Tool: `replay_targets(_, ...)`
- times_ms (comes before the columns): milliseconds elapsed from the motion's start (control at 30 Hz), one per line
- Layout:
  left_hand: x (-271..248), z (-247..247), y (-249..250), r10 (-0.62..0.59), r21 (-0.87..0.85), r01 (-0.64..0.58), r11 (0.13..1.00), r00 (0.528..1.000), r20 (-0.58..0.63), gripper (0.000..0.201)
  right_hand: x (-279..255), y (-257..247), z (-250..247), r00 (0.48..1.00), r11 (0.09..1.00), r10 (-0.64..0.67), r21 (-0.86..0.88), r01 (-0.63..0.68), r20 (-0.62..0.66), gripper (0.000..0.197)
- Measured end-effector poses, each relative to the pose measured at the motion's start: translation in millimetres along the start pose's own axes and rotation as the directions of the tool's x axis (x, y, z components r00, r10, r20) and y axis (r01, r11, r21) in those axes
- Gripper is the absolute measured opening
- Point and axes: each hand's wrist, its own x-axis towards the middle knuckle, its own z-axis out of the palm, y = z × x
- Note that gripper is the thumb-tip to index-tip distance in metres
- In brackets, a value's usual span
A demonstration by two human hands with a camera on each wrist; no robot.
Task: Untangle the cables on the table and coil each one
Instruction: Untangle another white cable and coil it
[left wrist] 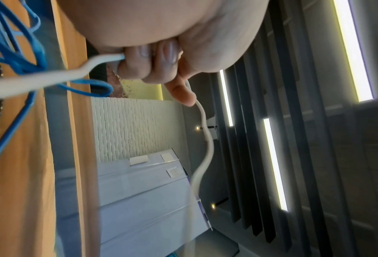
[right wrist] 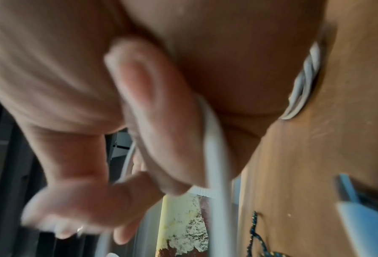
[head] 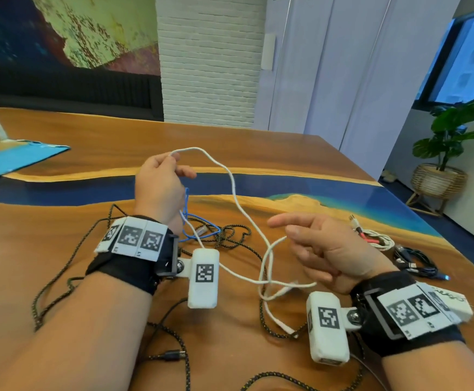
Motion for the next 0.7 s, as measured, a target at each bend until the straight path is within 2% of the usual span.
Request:
replay_targets(100, 6.8, -8.7, 6.0, -0.013, -0.027, 0.012, 1.0, 0.998, -0.059, 0.019, 2.2, -1.7, -9.0, 0.995, 0.99, -0.058, 0.124, 0.067, -0.075, 0.023)
replay_targets(233, -1.2, -3.6, 5.4, -0.008, -0.063, 0.007, 0.998, 1.0, -0.007, 0.018, 7.5, -4.7, -14.1, 0.961, 0.977, -0.107, 0.151, 0.148, -0.253, 0.03)
replay_targets(300, -5.9, -0.1, 4.3, 0.01, -0.086, -0.009, 0.996, 1.0, 0.009, 0.017, 12.0, -5.5, -14.8, 0.903, 0.956, -0.152, 0.173, 0.237, -0.402, 0.031)
replay_targets(367, -8.3, 0.3, 5.6, 0.018, -0.122, -0.018, 0.992, 1.0, 0.001, 0.017, 14.4, -6.4, -18.0, 0.812, 0.901, -0.151, 0.259, 0.347, -0.564, 0.031)
replay_targets(433, -10.1, 0.1, 7.7, 0.02, -0.147, -0.02, 0.989, 1.0, -0.001, 0.018, 14.4, -6.2, -24.2, 0.748, 0.85, -0.125, 0.318, 0.419, -0.652, 0.033)
replay_targets(500, -13.0, 3.0, 9.0, 0.017, -0.127, -0.012, 0.992, 0.999, 0.035, 0.016, 15.4, -4.2, -28.4, 0.747, 0.849, -0.087, 0.344, 0.402, -0.659, 0.039)
replay_targets(567, -16.4, 7.6, 8.0, 0.004, -0.081, 0.003, 0.997, 0.997, 0.082, 0.016, 18.9, -1.6, -26.7, 0.785, 0.879, -0.056, 0.343, 0.332, -0.617, 0.042)
replay_targets(633, -19.8, 11.0, 6.6, 0.0, -0.057, 0.006, 0.998, 0.994, 0.105, 0.021, 22.6, 1.2, -21.4, 0.814, 0.917, -0.037, 0.304, 0.259, -0.58, 0.043)
replay_targets(700, -21.3, 10.8, 6.1, 0.017, -0.075, -0.01, 0.997, 0.995, 0.095, 0.023, 25.0, 4.3, -17.0, 0.812, 0.946, -0.031, 0.246, 0.213, -0.583, 0.044)
